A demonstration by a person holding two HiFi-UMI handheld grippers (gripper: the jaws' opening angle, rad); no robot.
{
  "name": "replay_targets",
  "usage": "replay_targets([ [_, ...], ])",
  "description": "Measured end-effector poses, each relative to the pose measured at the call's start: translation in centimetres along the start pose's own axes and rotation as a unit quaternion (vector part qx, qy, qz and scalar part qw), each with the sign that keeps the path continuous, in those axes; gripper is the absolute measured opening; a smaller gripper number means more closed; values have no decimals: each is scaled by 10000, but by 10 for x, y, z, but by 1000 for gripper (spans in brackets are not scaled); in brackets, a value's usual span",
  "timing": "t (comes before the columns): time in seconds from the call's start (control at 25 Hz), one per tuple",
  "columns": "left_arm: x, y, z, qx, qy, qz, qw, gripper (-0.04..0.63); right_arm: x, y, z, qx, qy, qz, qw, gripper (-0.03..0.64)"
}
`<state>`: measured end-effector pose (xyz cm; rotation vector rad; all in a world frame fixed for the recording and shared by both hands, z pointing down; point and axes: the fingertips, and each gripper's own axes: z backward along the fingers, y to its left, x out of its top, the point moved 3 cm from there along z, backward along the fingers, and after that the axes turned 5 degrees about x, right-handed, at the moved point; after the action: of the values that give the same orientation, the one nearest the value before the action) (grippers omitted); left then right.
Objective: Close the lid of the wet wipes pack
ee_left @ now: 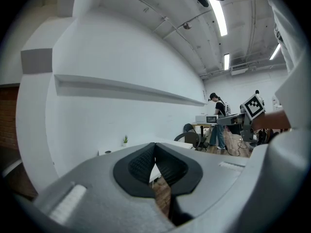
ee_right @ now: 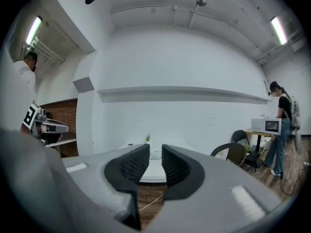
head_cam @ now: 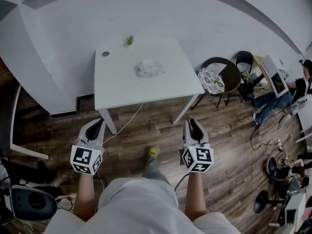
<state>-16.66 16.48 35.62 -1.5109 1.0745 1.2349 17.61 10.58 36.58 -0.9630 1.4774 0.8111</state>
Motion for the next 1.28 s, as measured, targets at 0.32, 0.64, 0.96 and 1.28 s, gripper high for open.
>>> replay_targets([
  [0.32, 3, 2, -126, 185, 366, 97, 9991, 0, 6, -79, -119, 343, 221, -105, 9991, 83],
  [0.64, 10, 0, -232, 524, 577, 165, 9968, 0, 16, -131, -236, 989, 429, -18, 9942, 83],
  [0.96, 3, 15, -279, 864, 828, 353, 9922, 0, 16, -148, -307, 1446, 555, -148, 9878, 83],
  [1.28, 3, 32, -316, 891, 886, 350, 9915, 0, 13, -151, -350, 1697, 660, -213, 9830, 83],
])
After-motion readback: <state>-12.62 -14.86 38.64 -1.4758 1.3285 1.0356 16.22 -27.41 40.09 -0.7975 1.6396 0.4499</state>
